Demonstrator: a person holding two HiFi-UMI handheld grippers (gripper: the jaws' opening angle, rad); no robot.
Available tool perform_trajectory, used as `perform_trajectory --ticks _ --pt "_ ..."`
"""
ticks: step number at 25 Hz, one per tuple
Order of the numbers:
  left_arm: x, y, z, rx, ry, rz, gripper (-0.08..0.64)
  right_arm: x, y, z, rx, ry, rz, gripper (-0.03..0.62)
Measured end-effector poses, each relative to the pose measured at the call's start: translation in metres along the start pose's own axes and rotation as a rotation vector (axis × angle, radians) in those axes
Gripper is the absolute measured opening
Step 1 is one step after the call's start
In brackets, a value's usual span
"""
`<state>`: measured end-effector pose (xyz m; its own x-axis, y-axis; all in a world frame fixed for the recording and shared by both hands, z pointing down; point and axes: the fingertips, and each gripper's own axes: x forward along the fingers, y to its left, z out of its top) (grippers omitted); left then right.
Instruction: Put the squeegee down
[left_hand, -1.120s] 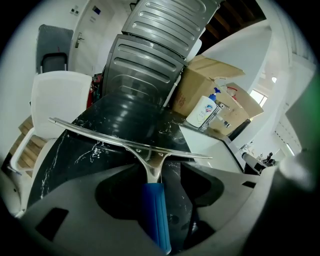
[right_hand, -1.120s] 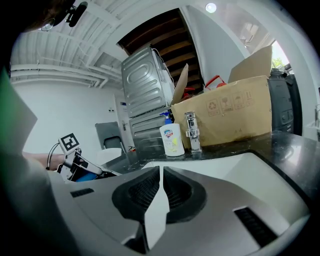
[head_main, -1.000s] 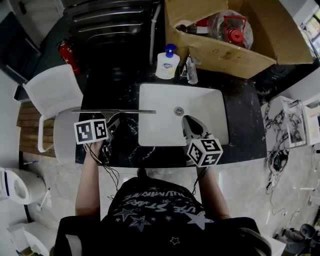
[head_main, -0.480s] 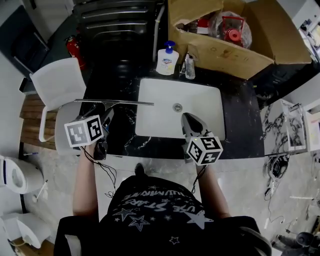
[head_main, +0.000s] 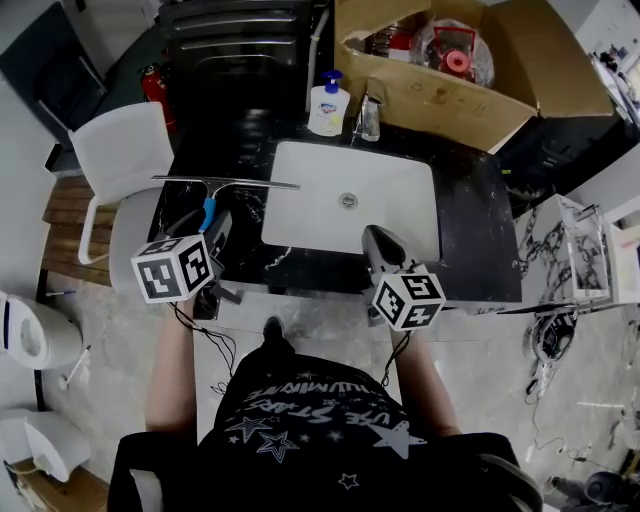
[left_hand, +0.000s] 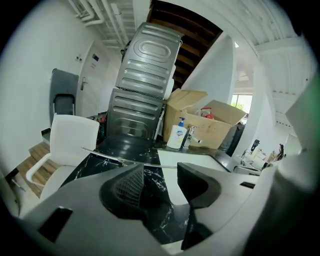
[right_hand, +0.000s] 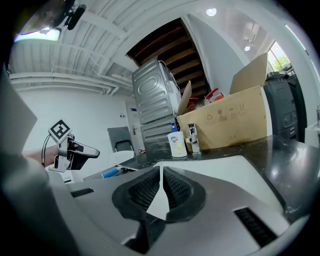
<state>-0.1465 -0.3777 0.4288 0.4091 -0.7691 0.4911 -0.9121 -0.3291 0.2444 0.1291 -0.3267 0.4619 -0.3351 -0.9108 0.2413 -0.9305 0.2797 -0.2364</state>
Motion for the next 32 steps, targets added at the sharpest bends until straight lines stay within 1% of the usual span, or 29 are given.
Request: perform_trajectory --ticks 4,8,12,15,20,25,32 --pt "-0.019 -0.022 -0.017 0.03 -0.017 0.017 0.2 -0.028 0.002 -0.008 -0.015 0.01 0.019 0.052" --pt "-0.04 -0.043 -0.034 0.042 -0.039 0.035 0.131 -0.057 0.008 -0.017 -0.028 0.019 0.043 0.054" --pt "-0.06 -0.059 -0.057 0.063 -0.043 0.068 0.065 -0.081 0.015 -0.027 -0.047 0.04 0.071 0.052" --pt "-0.074 -0.07 -0.076 0.079 -0.042 0.09 0.041 -0.097 0.022 -0.035 -0.061 0.05 0.096 0.052" --pt "-0.095 -0.088 -0.11 0.1 -0.024 0.106 0.025 -0.121 0.033 -0.048 -0.085 0.065 0.134 0.052" --pt "-0.109 -0.097 -0.145 0.074 0.016 0.118 0.021 -0.139 0.04 -0.058 -0.098 0.076 0.167 0.052" --pt "-0.119 -0.105 -0.175 0.039 0.053 0.128 0.021 -0.152 0.04 -0.074 -0.08 0.098 0.178 0.052"
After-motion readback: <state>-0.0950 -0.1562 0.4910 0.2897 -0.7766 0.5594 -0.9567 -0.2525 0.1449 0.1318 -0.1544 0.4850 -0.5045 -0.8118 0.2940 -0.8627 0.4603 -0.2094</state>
